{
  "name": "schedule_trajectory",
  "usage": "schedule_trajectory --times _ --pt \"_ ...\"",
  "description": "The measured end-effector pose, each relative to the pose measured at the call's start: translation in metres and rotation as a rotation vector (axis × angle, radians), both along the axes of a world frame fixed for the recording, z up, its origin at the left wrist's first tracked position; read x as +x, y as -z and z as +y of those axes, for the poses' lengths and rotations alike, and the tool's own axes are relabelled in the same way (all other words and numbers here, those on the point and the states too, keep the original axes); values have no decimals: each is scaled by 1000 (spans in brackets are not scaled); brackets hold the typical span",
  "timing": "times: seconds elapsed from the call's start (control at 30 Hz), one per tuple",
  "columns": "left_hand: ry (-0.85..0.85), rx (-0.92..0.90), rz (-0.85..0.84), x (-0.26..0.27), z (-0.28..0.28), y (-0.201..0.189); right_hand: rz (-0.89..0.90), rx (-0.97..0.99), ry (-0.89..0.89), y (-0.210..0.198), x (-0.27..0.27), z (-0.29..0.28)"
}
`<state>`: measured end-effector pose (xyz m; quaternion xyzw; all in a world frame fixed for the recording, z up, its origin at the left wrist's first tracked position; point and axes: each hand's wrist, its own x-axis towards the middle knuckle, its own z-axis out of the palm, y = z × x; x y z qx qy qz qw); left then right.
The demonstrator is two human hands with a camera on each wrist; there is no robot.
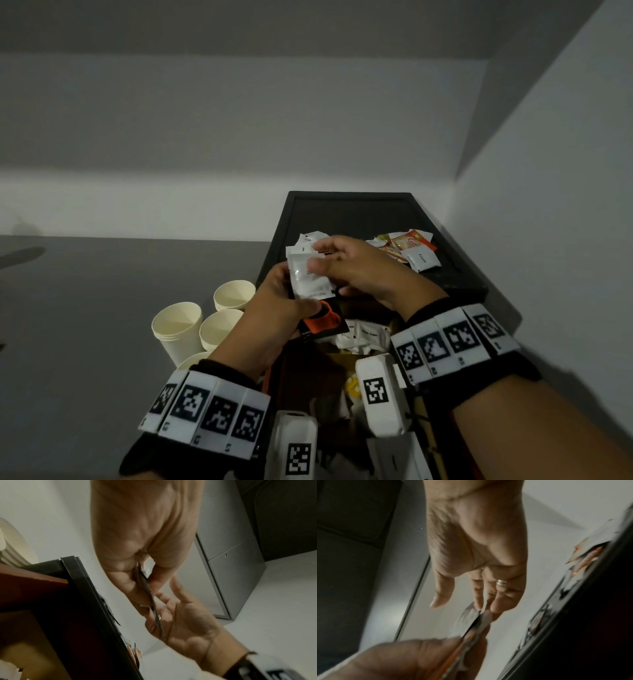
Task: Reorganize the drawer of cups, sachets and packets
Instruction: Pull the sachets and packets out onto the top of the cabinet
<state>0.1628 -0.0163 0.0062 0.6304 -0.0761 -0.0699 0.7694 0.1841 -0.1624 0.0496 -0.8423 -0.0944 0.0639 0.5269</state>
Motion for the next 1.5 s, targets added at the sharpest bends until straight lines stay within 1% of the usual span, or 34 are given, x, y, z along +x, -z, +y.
schedule_trajectory --times 0.07,0.1,0.13,0.2,0.23,0.3,0.33,0.37,0.43,0.47,0.53,0.63,0.73,0.8,0.87,0.97,1.03,1.07,1.1,1.17,1.23,1.3,1.4,1.5 --pt "1 1 -3 2 -2 0 -132 -160 4 -4 3 8" --pt "-2 -2 -6 3 -2 0 -180 -166 44 -5 5 9" --pt "-8 -10 -6 3 -2 0 -199 -112 103 -5 7 6" --pt "-35 -31 4 5 1 0 -162 82 218 -9 10 -2" --pt "-51 -38 8 7 2 0 -120 180 242 -10 11 -7" --pt "-86 -43 4 10 5 1 -11 314 197 -12 10 -17" --pt "-101 -47 -6 11 6 1 45 322 146 -12 8 -20" --pt "-115 -52 -18 12 5 1 88 285 91 -12 5 -20" --pt "-129 -42 -43 13 3 1 108 153 18 -10 0 -15" --pt "-132 -24 -54 14 1 1 78 86 28 -8 0 -10" --pt "-124 -11 -61 14 -1 0 -29 20 123 -5 3 -5" --pt "-79 -63 -5 14 0 -3 -122 75 282 -8 10 -10" --pt "-78 -116 75 18 6 -4 -138 180 385 -15 15 -24" --pt "-84 -136 104 21 9 -4 -76 223 349 -18 16 -28" --pt "-94 -125 93 23 10 -3 15 223 229 -20 12 -27" --pt "-112 -65 24 23 8 -1 100 111 54 -16 6 -20" --pt "-110 4 -22 22 5 1 112 -33 -35 -9 4 -12" --pt "-119 46 -37 22 4 2 95 -121 -48 -6 4 -8" --pt "-137 82 -42 21 4 3 69 -187 -35 -3 5 -5" --pt "-181 101 -16 22 5 4 59 -219 12 -2 8 -3" --pt "-205 98 22 25 9 7 120 -218 23 -5 10 -7" --pt "-235 140 37 28 13 11 196 -311 -10 -9 12 -15" --pt "-268 263 52 32 18 17 249 -485 -19 -7 14 -26" --pt "-277 434 92 37 24 22 330 -561 40 7 19 -35"
